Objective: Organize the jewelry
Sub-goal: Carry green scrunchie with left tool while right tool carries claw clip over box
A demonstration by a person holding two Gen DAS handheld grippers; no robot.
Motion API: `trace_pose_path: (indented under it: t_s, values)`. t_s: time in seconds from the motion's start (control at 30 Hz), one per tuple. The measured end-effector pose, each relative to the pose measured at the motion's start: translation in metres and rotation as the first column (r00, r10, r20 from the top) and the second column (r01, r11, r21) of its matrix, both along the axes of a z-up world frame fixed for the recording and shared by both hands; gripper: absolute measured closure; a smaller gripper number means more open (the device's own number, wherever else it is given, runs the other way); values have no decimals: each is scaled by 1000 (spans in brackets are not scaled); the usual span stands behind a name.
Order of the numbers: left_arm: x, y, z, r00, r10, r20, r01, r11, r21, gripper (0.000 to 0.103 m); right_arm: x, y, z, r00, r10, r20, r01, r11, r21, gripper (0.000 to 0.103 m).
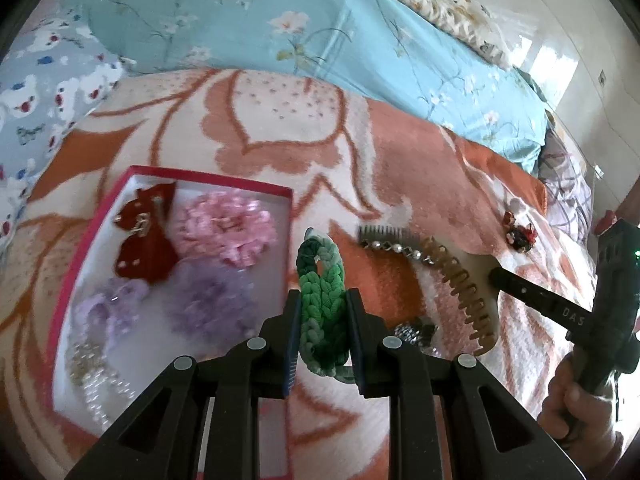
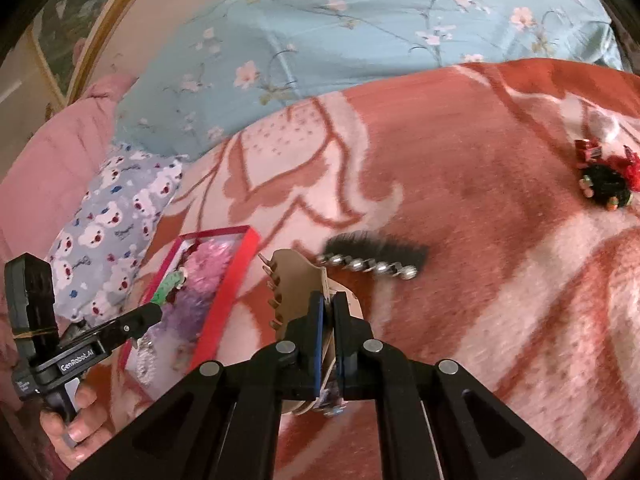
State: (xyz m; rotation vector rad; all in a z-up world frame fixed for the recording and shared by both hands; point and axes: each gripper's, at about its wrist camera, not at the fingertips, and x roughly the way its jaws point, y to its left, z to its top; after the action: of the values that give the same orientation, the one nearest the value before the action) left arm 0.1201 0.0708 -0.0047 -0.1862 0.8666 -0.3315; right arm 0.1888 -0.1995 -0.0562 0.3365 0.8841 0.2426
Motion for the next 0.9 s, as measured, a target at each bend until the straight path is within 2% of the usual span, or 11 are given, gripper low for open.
trace_pose_path:
  t_s: [0.5, 0.9]
  values:
    - [-45, 74, 4, 993, 120, -17, -120, 993, -23, 83, -8, 74, 0, 994, 111, -10, -110, 993, 35, 99]
    - [-52, 113, -3, 979, 202, -35, -203, 979, -26, 83, -6, 141, -6, 974, 228, -21, -227, 973, 34, 99]
